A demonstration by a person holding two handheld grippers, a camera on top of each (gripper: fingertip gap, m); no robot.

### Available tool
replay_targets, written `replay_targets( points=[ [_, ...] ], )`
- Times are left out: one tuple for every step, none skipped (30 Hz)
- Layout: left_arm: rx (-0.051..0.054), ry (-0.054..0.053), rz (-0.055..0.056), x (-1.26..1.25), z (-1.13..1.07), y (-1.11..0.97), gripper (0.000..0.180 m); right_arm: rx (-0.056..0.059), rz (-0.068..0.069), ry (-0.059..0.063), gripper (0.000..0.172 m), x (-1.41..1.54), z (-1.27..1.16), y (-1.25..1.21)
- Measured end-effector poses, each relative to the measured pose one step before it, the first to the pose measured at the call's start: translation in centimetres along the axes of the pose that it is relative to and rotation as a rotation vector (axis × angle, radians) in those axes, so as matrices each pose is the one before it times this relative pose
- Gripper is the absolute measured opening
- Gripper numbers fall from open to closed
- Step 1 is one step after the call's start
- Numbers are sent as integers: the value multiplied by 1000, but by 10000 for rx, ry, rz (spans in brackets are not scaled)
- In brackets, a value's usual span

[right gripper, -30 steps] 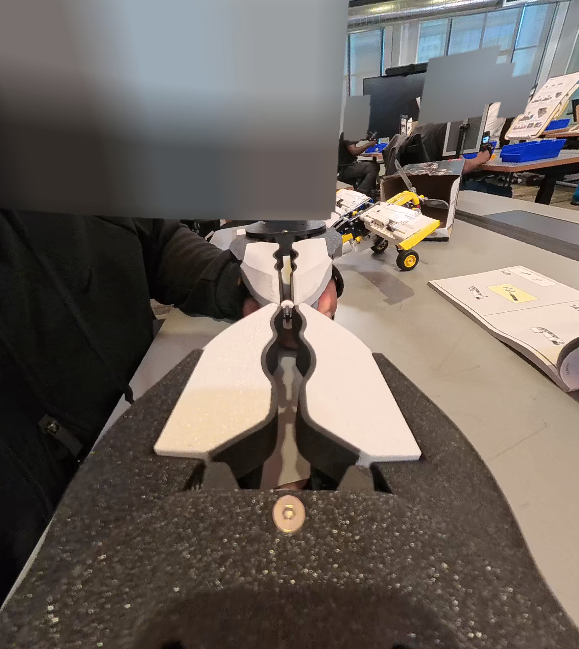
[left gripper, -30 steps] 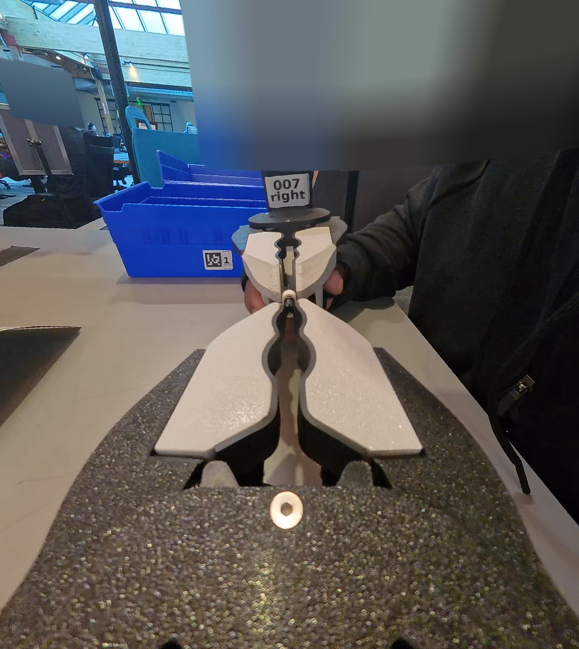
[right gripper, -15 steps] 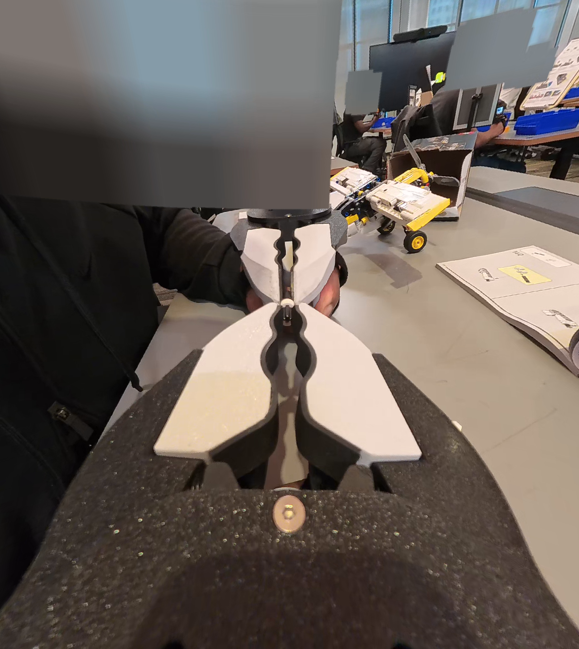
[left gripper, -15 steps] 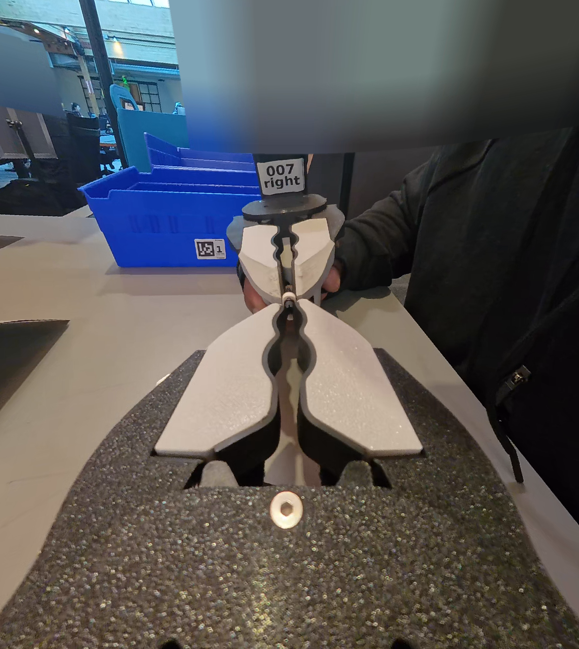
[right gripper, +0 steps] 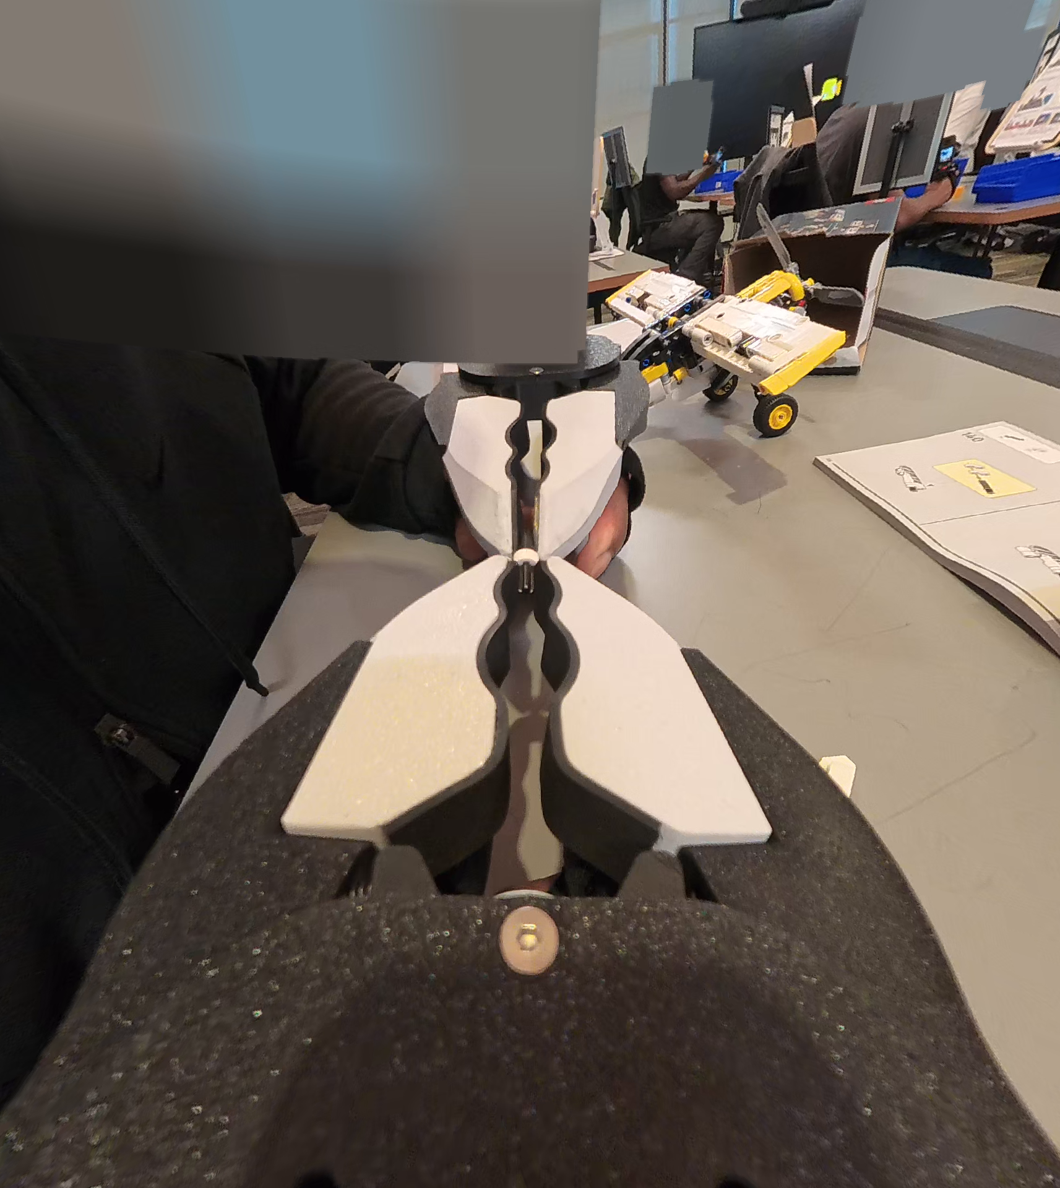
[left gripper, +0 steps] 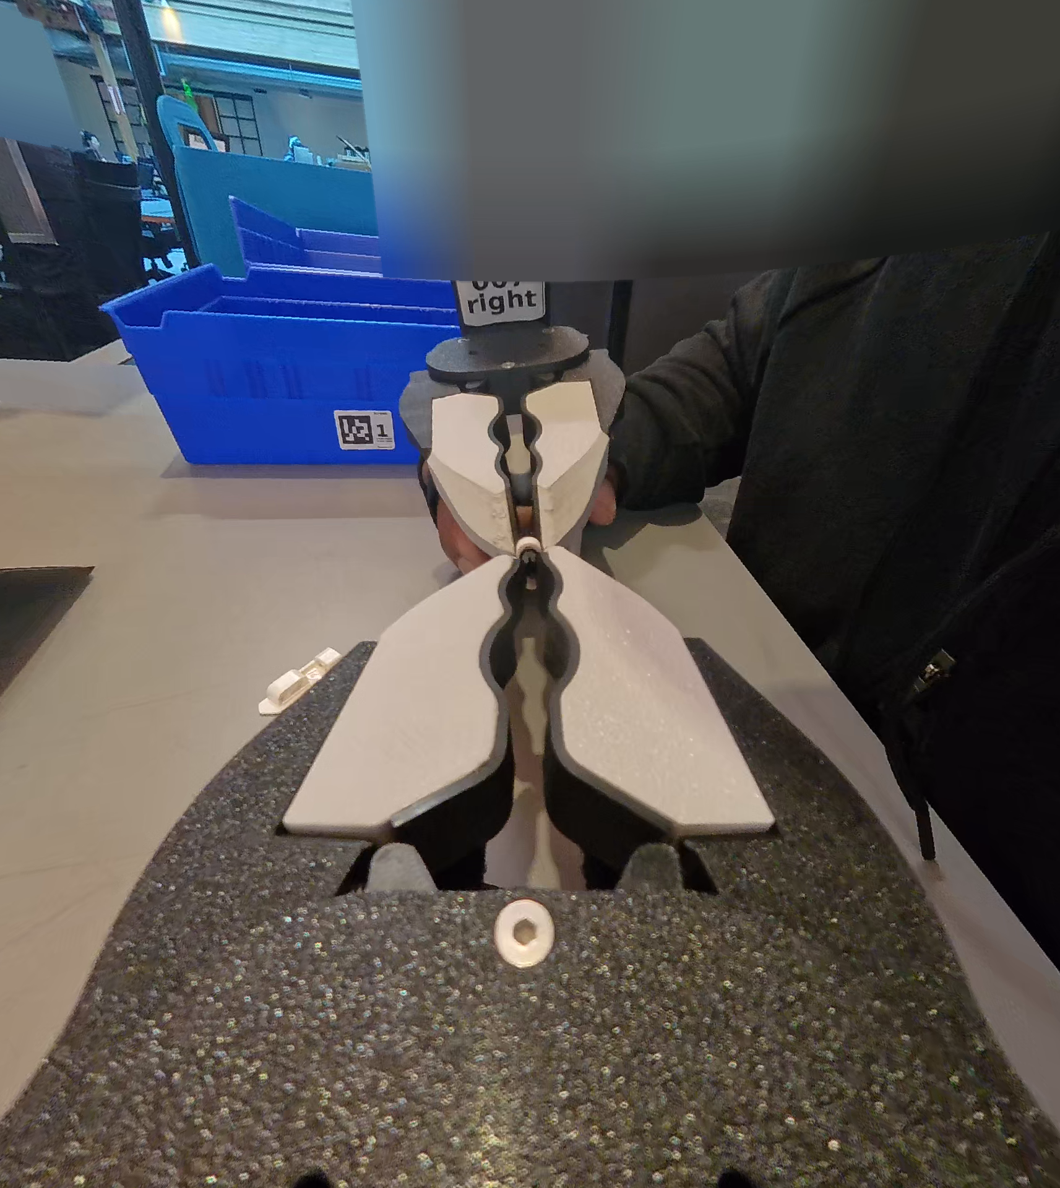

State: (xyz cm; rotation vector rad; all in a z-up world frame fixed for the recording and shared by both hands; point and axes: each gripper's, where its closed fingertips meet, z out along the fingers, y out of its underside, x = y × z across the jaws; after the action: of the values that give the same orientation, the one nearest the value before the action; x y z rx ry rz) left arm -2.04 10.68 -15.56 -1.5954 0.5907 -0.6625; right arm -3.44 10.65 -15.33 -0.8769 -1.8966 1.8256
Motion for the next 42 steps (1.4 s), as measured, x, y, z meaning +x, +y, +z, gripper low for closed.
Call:
replay_targets(
  points=[
    [-42,21,3,26,13,50,3,-27,-12,-13,4,-35,11,36],
    [-28,27,19,44,15,24,3,-14,-7,-13,4,-25,5,19],
    [-31,5,3,11,27,36,3,-4,-7,-16,4,-31,-3,-2],
    [-25,10,9,13,18,29,3,-1,5,1,4,3,-22,2],
    [-37,37,2,38,23,53,3,-13,-5,-18,4,-33,6,17],
    [-30,12,-3,17,21,35,3,-18,-7,-15,4,-28,-12,26],
    [-50,48,-6,51,34,56,3,-26,15,-26,4,-30,-6,30],
    [-54,78,-5,75,31,70,3,-44,24,-69,4,-69,-13,60],
    [-26,37,5,51,16,31,3,-31,1,-56,4,-71,5,37],
    [-18,20,-13,13,23,27,3,-19,-7,-17,4,-31,-12,27],
    [-17,26,-20,6,0,17,3,-16,18,-15,4,-2,1,25],
    [-20,32,-9,33,13,21,3,-17,13,-26,4,-20,7,16],
    [-25,76,6,93,11,39,3,-19,5,-45,4,-53,6,21],
    [-47,31,-3,32,29,52,3,-41,7,-70,4,-90,13,57],
    [-19,-1,-22,-22,19,18,3,-31,39,-14,4,20,-8,38],
    [-4,25,2,38,4,5,3,-5,4,-2,4,-11,4,6],
    [-14,-57,21,-41,27,18,3,-4,-6,3,4,-8,-15,10],
    [-9,-144,20,-155,45,18,3,9,62,27,4,87,-45,-1],
    [-32,-172,54,-144,70,28,3,-13,74,40,4,178,-85,15],
    [-19,-66,87,19,61,37,4,-59,-34,13,4,125,-116,71],
    [44,-20,27,5,-18,-57,4,-19,-105,55,4,53,-63,16],
    [92,-79,-28,-109,-79,-122,4,23,-43,37,4,28,-12,-58],
    [52,-103,-26,-143,-50,-68,4,54,55,55,4,140,-15,-81],
    [13,-39,29,-22,-12,-11,4,33,108,-40,4,55,-19,-39],
    [67,-62,32,-48,-54,-91,4,33,60,-33,4,23,-43,-44],
    [85,-16,6,-8,-103,-100,4,54,16,-2,4,14,-67,-94],
    [92,-9,-7,-18,-112,-111,4,48,31,-21,4,-3,-57,-71],
    [83,-45,-16,-78,-82,-106,4,46,33,-2,4,35,-46,-73],
    [3,-8,-19,-33,-4,-6,4,40,34,14,4,57,-49,-56],
    [-5,-9,11,2,17,6,4,-7,29,-17,4,10,-1,18],
    [5,-8,15,6,3,-5,4,3,-8,2,4,3,-3,8],
    [1,-4,-1,-4,1,-1,4,-3,-6,-1,4,-17,7,7],
    [5,-20,8,-17,3,-6,4,-11,-6,9,4,5,9,25],
    [-2,-19,20,-4,5,4,5,-6,-16,10,4,4,5,11],
    [11,-42,6,-45,7,-13,4,-5,-12,-11,4,-26,6,10],
    [-1,12,8,23,-1,2,4,-1,-18,-21,4,-43,1,-3],
    [-10,-2,12,-4,13,12,3,-2,-30,-6,4,-38,-4,3],
    [-22,-50,18,-49,26,37,3,5,-1,12,4,23,-4,-7],
    [-27,-34,42,-14,34,23,3,13,35,1,4,33,-23,-4],
    [-20,-14,28,12,19,25,3,-1,19,-14,4,-3,-17,8],
    [-35,18,21,32,23,42,3,-9,-4,-8,4,-20,-4,24],
    [-32,-10,14,-1,11,39,2,-32,-13,-1,4,-24,16,44]
  ],
)
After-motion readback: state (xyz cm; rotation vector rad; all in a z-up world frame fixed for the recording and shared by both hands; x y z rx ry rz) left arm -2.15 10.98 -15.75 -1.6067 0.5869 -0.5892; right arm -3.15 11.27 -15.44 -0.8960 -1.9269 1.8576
